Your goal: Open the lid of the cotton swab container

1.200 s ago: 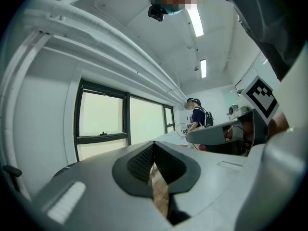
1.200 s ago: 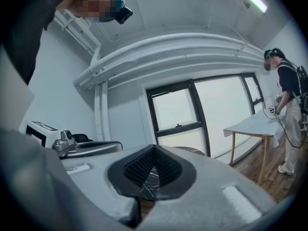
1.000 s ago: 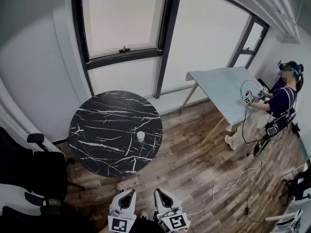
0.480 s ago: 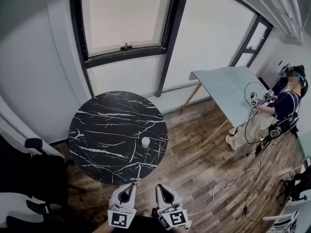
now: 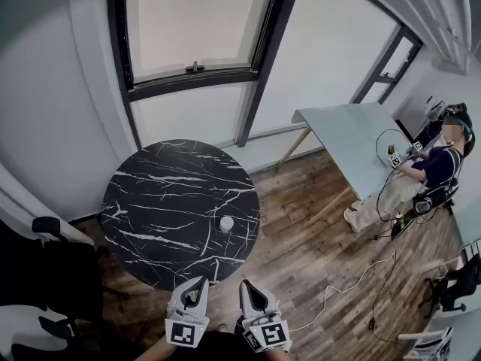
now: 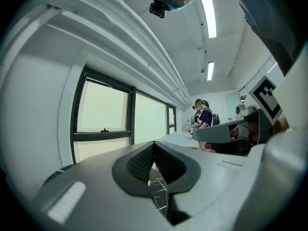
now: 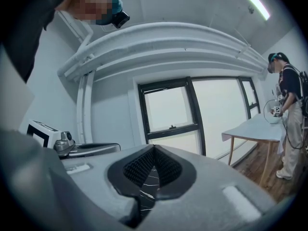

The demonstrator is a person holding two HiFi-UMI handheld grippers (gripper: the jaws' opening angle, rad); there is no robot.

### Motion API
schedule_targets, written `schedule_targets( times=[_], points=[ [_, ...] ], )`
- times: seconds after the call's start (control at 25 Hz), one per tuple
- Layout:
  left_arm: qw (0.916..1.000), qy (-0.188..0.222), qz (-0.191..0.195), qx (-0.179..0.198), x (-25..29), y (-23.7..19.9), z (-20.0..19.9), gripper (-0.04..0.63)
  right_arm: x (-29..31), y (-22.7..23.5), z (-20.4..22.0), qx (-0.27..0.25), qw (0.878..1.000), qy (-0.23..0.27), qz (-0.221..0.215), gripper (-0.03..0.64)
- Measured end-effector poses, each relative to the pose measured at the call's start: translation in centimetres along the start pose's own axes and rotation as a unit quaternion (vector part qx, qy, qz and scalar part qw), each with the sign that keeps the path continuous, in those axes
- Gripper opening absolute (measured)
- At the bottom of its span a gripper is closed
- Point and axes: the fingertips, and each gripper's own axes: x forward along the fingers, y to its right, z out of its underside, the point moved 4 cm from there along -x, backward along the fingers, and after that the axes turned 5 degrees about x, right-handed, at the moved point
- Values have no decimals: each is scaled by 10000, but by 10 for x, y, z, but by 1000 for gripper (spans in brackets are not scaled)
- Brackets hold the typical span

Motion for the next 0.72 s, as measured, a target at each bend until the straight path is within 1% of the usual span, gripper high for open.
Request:
schedule_targets(
  times=[0.2, 0.48, 0.64, 0.72],
  points=[
    [10000, -48, -11, -30, 12, -9, 2, 3, 8, 3, 1, -13, 9999, -57, 102, -2],
    [9999, 76, 73, 50, 26, -27, 0, 3, 28, 6, -1, -104, 9997, -68, 232, -2],
    [9999, -55, 74, -65, 35, -47, 8, 3, 44, 5, -3, -124, 9994, -52, 333, -2],
    [9999, -92, 37, -37, 42, -61, 16, 3, 54, 4, -5, -154, 9992, -29, 363, -2]
  ],
)
